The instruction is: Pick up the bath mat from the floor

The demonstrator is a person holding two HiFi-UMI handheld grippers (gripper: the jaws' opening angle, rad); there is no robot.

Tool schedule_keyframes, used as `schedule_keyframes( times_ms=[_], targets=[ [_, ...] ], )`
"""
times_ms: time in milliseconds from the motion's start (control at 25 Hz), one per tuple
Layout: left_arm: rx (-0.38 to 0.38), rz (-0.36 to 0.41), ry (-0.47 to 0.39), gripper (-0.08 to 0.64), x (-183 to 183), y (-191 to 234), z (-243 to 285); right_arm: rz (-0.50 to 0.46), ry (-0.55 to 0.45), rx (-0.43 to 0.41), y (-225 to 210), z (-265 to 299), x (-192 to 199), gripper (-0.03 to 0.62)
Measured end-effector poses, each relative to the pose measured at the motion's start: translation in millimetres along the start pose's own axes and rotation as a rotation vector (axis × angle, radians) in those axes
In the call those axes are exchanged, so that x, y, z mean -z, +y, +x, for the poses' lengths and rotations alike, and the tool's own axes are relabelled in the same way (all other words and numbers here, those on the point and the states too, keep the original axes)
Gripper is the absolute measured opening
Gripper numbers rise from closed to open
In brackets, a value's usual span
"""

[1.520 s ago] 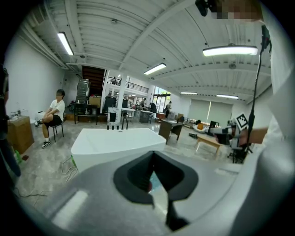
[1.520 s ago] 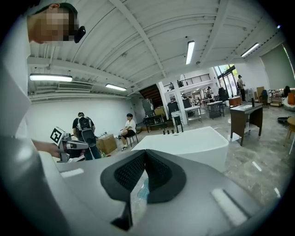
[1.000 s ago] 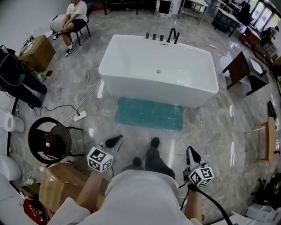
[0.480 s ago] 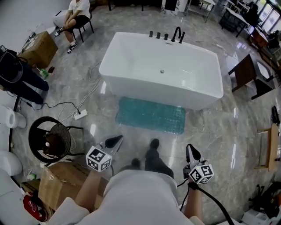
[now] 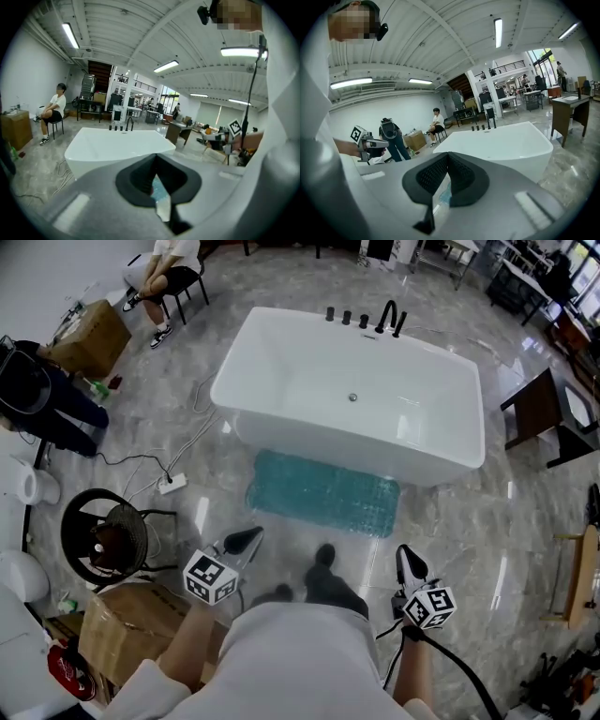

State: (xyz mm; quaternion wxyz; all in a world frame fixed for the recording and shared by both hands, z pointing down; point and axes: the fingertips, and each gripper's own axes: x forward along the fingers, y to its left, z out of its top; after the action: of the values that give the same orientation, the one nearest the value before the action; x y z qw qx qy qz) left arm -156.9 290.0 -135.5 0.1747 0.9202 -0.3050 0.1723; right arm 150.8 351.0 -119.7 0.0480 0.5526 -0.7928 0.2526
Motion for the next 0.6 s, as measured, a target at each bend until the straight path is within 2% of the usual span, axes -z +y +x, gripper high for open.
schedule_keyframes(
  times_ms=[360,600],
  targets=[
    [-0.062,-0.016,0.025,0.002,-16,22,68,0.021,0.073,-0.036,-73,48,-12,0.006],
    [-0.104,-0.041,0.039,0.002,-14,41,89,0.024,0.127,-0.057,-94,69,-6,0.006]
  ],
)
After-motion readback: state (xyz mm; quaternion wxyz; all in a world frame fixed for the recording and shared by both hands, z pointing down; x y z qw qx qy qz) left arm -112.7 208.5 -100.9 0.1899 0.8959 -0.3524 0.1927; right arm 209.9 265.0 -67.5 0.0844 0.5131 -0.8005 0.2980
